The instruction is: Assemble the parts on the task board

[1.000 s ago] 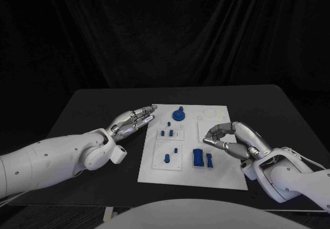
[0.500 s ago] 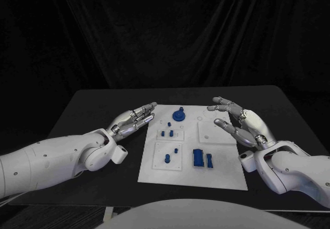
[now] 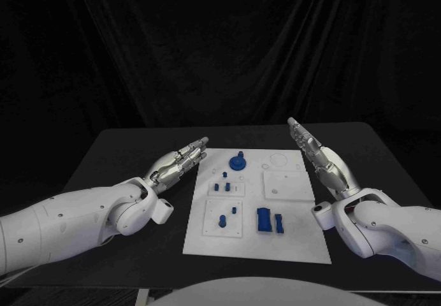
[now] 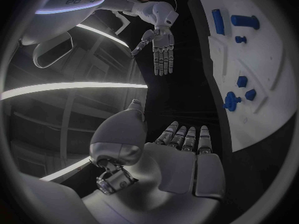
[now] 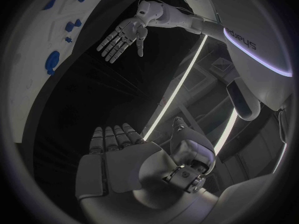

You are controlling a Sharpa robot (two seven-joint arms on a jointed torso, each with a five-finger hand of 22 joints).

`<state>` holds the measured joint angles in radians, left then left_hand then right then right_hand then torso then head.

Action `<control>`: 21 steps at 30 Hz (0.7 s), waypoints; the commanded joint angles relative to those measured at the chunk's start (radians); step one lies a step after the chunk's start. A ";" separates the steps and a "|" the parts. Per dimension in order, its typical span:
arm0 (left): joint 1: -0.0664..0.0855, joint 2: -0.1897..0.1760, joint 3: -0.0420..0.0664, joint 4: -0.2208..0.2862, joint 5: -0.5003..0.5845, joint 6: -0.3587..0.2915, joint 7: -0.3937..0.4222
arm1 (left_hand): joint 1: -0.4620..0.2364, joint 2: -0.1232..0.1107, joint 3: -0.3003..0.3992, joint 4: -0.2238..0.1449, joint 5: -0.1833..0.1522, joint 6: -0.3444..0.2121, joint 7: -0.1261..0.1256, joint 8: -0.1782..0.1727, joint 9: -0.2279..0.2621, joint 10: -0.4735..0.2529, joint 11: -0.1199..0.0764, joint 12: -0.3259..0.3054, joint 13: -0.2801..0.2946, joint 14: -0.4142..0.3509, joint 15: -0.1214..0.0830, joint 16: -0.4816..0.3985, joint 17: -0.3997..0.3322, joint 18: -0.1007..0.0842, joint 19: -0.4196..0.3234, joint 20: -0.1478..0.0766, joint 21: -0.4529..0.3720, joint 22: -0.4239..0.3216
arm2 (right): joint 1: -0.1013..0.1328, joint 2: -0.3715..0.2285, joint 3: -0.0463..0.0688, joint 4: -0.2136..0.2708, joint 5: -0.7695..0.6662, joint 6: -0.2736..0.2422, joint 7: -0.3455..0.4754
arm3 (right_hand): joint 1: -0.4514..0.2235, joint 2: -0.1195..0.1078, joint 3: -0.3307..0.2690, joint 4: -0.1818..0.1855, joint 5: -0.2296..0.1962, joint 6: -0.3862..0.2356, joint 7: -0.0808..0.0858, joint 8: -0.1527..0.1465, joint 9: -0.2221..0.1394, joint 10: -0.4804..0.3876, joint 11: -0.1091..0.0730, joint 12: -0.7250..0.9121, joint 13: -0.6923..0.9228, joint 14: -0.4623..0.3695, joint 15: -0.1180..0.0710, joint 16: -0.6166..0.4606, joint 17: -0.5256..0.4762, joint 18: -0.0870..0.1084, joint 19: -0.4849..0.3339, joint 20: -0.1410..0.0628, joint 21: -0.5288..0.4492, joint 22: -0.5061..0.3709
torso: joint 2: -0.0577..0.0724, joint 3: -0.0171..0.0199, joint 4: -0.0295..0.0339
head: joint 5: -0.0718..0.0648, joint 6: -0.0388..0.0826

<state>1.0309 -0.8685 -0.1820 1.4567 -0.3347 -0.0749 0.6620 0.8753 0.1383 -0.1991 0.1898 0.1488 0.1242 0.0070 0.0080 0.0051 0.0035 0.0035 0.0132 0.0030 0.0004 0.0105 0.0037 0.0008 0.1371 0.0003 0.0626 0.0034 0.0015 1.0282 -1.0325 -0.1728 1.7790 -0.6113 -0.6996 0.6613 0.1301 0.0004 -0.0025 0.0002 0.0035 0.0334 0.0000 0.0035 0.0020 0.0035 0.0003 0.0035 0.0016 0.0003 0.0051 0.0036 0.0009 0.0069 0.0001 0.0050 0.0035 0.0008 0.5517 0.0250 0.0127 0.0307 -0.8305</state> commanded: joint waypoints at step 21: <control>0.018 0.085 0.175 0.109 0.323 -0.670 -0.137 | -0.614 -0.138 0.199 -0.190 -0.149 -0.124 -0.007 -0.008 -0.005 -0.003 -0.004 -0.013 -0.003 0.000 -0.010 -0.004 -0.001 -0.137 0.000 -0.063 -0.003 -0.002 | 0.022 0.250 0.171 -0.207 0.605 -0.070 -0.140 | -0.130 0.000 0.002 0.000 -0.003 -0.033 0.000 -0.003 -0.002 -0.004 0.000 -0.004 -0.002 0.000 -0.005 -0.004 -0.001 -0.007 0.000 -0.005 -0.004 -0.001 | -0.007 -0.0250 -0.0127 | -0.031 0.230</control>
<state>1.0461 -0.7854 -0.0080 1.5612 -0.0786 -0.6257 0.5492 0.3521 0.0120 -0.0529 0.0381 0.0186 0.0142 0.0000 0.0051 0.0012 0.0033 0.0035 0.0033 0.0011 -0.0032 0.0070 0.0037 0.0012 0.0287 0.0029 0.0084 0.0034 0.0017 1.0481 -0.7836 -0.0026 1.5743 -0.0947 -0.7440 0.5599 0.0063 -0.0011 -0.0024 0.0001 0.0035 0.0038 -0.0001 0.0035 0.0011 0.0035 0.0002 0.0037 0.0010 0.0003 0.0052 0.0037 0.0010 0.0073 0.0001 0.0051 0.0035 0.0011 0.5448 0.0014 0.0008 0.0000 -0.6028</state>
